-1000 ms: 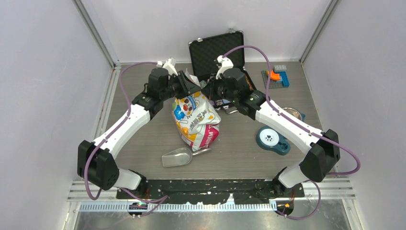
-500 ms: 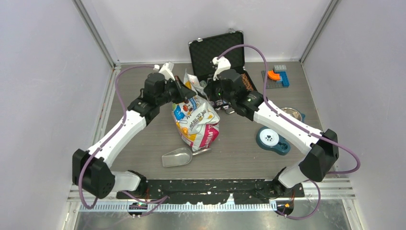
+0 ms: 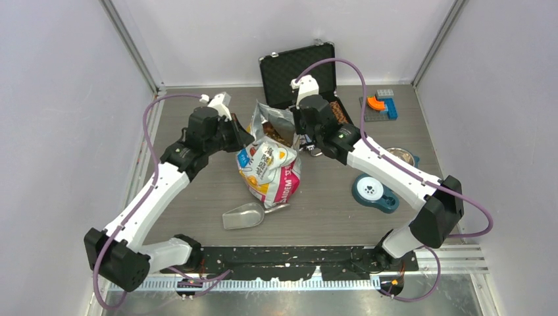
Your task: Serve the pet food
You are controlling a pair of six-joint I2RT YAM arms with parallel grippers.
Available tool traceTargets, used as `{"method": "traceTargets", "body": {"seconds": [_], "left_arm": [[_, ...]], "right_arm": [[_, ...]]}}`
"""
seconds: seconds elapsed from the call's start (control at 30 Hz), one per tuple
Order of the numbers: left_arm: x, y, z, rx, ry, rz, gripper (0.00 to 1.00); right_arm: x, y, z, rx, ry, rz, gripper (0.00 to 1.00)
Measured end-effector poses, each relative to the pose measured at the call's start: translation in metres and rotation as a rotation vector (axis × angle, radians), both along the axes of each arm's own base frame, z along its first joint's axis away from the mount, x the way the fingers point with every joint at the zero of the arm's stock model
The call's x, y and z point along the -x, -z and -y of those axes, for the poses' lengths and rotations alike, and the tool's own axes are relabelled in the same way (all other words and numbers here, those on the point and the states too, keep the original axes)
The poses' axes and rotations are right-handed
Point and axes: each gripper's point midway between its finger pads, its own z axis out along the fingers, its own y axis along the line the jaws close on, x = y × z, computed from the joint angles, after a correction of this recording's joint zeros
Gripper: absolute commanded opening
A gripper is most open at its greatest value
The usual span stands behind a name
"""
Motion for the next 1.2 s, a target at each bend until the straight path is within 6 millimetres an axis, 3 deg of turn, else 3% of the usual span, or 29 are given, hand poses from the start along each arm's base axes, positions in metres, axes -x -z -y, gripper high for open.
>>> {"method": "traceTargets", "body": {"seconds": [0.27,0.67,0.87,0.9,0.93,0.97,1.0,1.03,1.07,1.1,1.17,1.2], "left_arm": [[0.016,-0.038,-0.032,-0.089,-0.068,0.109,0.00],[0.029,-0.056,-0.059,-0.197,-0.120,0.132,0.00],[0.029,-0.084,-0.065,-0.193,-0.144,0.190,0.00],[0.029,-0.085,-0.065,-0.192,-0.145,0.193,0.15],[0.029,-0.085,-0.066,-0.193,-0.147,0.192,0.46],[0.029,-0.084,-0.066,-0.199,-0.145,0.191,0.74],[0.028,-0.083,-0.066,-0.202,-0.145,0.190,0.95],[0.028,-0.082,-0.066,-0.203,-0.145,0.187,0.99],[0.027,-0.081,-0.065,-0.203,-0.146,0.182,0.99],[0.026,-0.081,-0.064,-0.197,-0.150,0.177,0.99],[0.021,-0.082,-0.062,-0.197,-0.152,0.174,0.99],[0.018,-0.083,-0.061,-0.199,-0.151,0.173,0.99]], "right_arm": [[-0.003,-0.006,0.008,0.037,0.024,0.035,0.05],[0.006,-0.021,0.005,0.040,-0.055,0.062,0.05],[0.008,-0.020,0.011,0.058,-0.066,0.068,0.05],[0.008,-0.020,0.010,0.059,-0.071,0.069,0.05],[0.009,-0.020,0.009,0.058,-0.079,0.069,0.05],[0.009,-0.021,0.008,0.057,-0.090,0.070,0.11],[0.010,-0.021,0.007,0.055,-0.099,0.069,0.19],[0.011,-0.021,0.005,0.051,-0.111,0.068,0.44],[0.011,-0.022,0.004,0.045,-0.122,0.067,0.54],[0.012,-0.023,0.002,0.031,-0.125,0.068,0.71],[0.013,-0.030,0.001,0.006,-0.137,0.077,0.90],[0.014,-0.033,0.001,-0.010,-0.135,0.078,0.94]]}}
